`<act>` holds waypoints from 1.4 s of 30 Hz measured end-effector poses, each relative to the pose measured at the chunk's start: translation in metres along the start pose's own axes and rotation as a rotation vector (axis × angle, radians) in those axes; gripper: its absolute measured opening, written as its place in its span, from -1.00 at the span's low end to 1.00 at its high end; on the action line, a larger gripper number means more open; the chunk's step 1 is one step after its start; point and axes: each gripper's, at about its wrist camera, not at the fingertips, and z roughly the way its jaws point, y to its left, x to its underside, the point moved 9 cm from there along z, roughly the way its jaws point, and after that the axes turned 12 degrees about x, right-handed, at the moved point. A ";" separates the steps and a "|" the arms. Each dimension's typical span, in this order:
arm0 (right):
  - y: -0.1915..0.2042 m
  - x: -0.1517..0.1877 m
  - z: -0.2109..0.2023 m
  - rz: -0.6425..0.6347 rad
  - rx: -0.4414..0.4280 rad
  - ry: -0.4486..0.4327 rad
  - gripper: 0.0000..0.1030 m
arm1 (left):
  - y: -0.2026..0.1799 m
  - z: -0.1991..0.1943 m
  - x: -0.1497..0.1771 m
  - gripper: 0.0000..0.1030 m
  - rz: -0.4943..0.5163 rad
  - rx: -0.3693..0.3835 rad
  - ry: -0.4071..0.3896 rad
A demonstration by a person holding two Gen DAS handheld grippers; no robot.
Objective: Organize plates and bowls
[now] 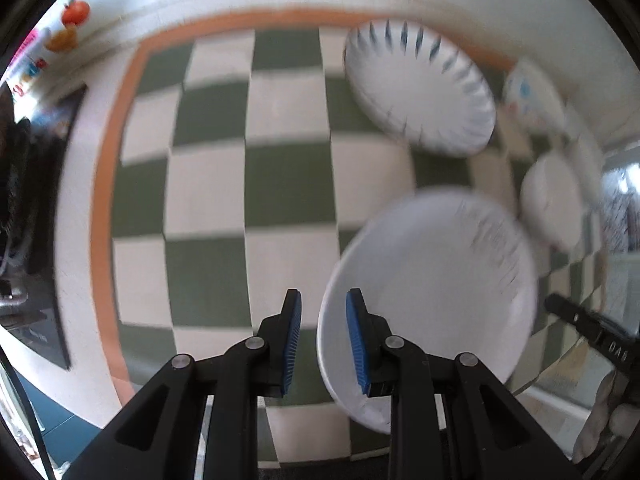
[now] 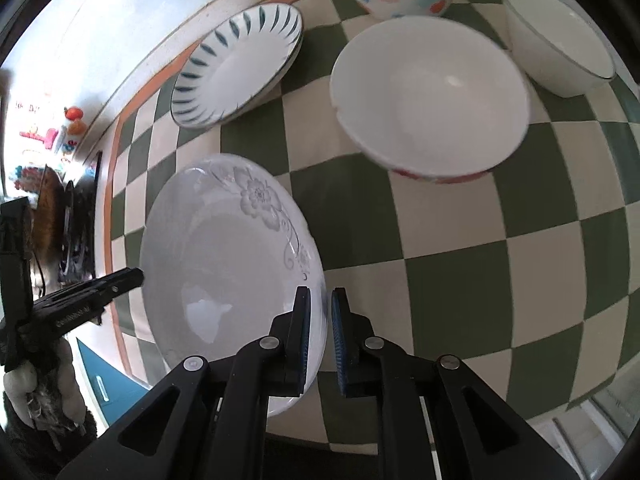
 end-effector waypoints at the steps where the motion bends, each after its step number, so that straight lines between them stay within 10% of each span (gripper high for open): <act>1: 0.003 -0.006 -0.012 0.012 -0.025 -0.012 -0.73 | -0.003 -0.009 -0.010 -0.60 -0.003 0.010 -0.024; 8: 0.034 -0.083 -0.072 -0.019 -0.083 -0.124 -0.61 | -0.025 -0.055 -0.112 -0.45 -0.016 0.083 -0.154; 14: 0.044 -0.165 -0.046 -0.002 -0.035 -0.090 -0.44 | -0.009 -0.016 -0.163 -0.44 -0.077 0.121 -0.077; 31: 0.032 -0.227 0.074 0.016 0.118 0.088 -0.44 | 0.008 0.101 -0.181 -0.45 -0.128 0.123 0.164; 42: 0.038 -0.234 0.076 0.005 0.117 0.013 -0.72 | 0.000 0.103 -0.187 -0.64 -0.037 0.084 0.113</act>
